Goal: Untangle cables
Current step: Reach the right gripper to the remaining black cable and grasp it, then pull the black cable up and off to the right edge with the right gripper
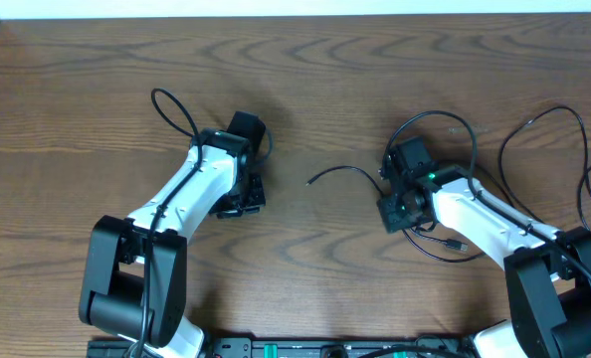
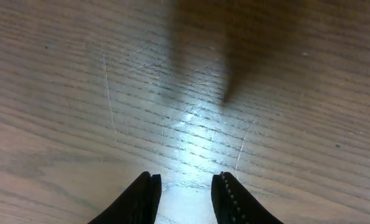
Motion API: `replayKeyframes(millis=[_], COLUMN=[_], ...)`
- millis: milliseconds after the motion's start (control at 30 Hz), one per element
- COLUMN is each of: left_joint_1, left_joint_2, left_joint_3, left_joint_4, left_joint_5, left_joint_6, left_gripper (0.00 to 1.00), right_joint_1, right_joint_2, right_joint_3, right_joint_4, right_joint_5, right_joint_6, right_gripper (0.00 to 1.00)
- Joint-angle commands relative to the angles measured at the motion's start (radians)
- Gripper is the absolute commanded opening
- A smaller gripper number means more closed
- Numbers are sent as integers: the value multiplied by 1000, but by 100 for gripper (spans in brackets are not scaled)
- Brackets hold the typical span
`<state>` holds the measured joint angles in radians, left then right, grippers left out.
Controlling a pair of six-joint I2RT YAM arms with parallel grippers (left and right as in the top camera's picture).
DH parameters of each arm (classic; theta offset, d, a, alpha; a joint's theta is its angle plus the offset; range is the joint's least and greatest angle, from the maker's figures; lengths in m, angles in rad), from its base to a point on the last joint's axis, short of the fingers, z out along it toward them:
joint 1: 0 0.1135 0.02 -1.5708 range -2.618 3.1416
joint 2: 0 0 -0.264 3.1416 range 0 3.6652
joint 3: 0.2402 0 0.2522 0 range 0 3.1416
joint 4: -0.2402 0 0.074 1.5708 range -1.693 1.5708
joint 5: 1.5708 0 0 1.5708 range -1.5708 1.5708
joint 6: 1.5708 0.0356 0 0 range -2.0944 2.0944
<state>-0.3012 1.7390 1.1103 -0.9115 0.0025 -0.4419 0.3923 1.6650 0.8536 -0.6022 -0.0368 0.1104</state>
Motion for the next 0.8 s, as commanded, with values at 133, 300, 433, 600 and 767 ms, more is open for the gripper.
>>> replayKeyframes(millis=[133,300,433,600,767], left_joint_1=[3,3,3,3,3], left_joint_2=[-11,-11,-11,-11,-11], left_joint_3=[6,6,6,6,6], left_joint_4=[-4,-7,-7,-7,-7], left_joint_5=[13,13,13,13,13], left_joint_6=[-4,-4,-4,-4,-4], left_gripper=[33,33,33,33,33], right_joint_1=[8,8,6,6,-13], right_joint_2=[7,7,6,-30,-61], right_joint_3=[-32,-30,-1,113,262], right_joint_4=[-15,-21,-20,-68,-131], right_joint_5=[46,154,161,154,159], right_joint_6=[35,116,158,158,158], right_gripper=[18,1,1,1,1])
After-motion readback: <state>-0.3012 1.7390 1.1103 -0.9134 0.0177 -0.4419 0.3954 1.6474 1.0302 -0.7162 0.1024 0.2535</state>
